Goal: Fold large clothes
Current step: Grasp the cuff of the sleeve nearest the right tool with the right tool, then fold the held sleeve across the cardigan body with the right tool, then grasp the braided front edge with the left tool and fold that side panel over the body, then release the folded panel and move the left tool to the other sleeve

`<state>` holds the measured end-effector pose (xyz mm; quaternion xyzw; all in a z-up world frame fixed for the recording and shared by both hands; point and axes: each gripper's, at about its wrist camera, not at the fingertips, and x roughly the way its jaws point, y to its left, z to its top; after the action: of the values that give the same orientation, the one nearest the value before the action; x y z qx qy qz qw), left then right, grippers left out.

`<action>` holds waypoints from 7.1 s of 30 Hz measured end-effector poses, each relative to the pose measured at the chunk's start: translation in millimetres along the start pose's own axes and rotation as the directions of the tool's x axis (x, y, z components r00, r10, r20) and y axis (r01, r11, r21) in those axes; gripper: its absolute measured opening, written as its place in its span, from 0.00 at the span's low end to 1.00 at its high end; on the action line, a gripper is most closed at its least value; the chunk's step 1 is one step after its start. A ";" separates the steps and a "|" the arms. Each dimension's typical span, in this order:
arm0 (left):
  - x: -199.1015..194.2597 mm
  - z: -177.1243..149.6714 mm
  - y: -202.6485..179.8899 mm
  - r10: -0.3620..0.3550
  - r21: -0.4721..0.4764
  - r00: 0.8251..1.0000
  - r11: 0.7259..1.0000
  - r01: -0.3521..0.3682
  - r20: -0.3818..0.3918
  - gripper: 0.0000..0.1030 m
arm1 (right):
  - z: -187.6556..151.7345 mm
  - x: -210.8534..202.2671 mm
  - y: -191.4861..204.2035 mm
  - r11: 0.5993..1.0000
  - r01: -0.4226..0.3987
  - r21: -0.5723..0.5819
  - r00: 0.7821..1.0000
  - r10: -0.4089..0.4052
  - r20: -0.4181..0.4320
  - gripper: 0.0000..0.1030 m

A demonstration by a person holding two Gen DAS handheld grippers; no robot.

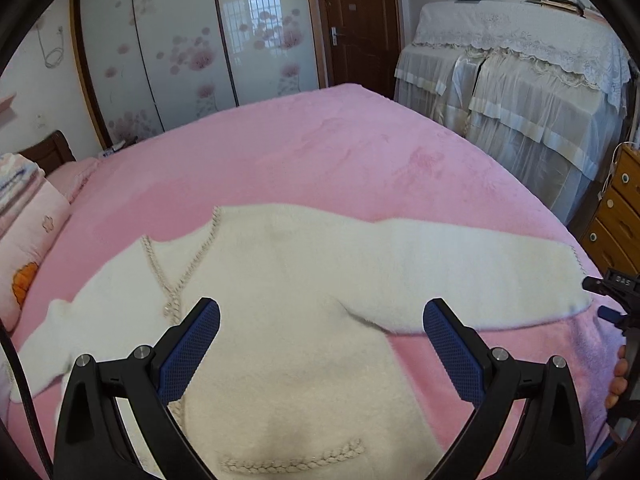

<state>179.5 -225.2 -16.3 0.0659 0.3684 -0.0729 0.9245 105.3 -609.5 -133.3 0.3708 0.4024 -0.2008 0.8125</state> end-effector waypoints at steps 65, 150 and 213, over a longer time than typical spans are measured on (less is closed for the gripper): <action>135.3 -7.4 114.5 -0.556 -0.456 0.816 0.774 0.440 -0.157 0.12 | -198.7 22.4 197.5 0.757 -0.276 -0.593 0.957 0.155 -0.247 0.43; 113.6 -36.3 235.7 -0.115 -0.309 0.975 0.950 0.052 -0.190 0.53 | -236.7 69.1 372.3 0.539 -0.304 -0.785 0.953 0.161 -0.259 0.31; 39.4 -70.6 229.0 -0.113 -0.341 0.955 0.940 0.013 -0.276 0.89 | -247.1 -30.7 295.9 0.672 -0.112 -0.732 0.994 0.086 -0.073 0.15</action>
<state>202.4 8.4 -78.8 -0.0944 0.5093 -0.0286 0.8549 147.1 -229.2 -77.3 0.0377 0.4414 0.0279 0.8961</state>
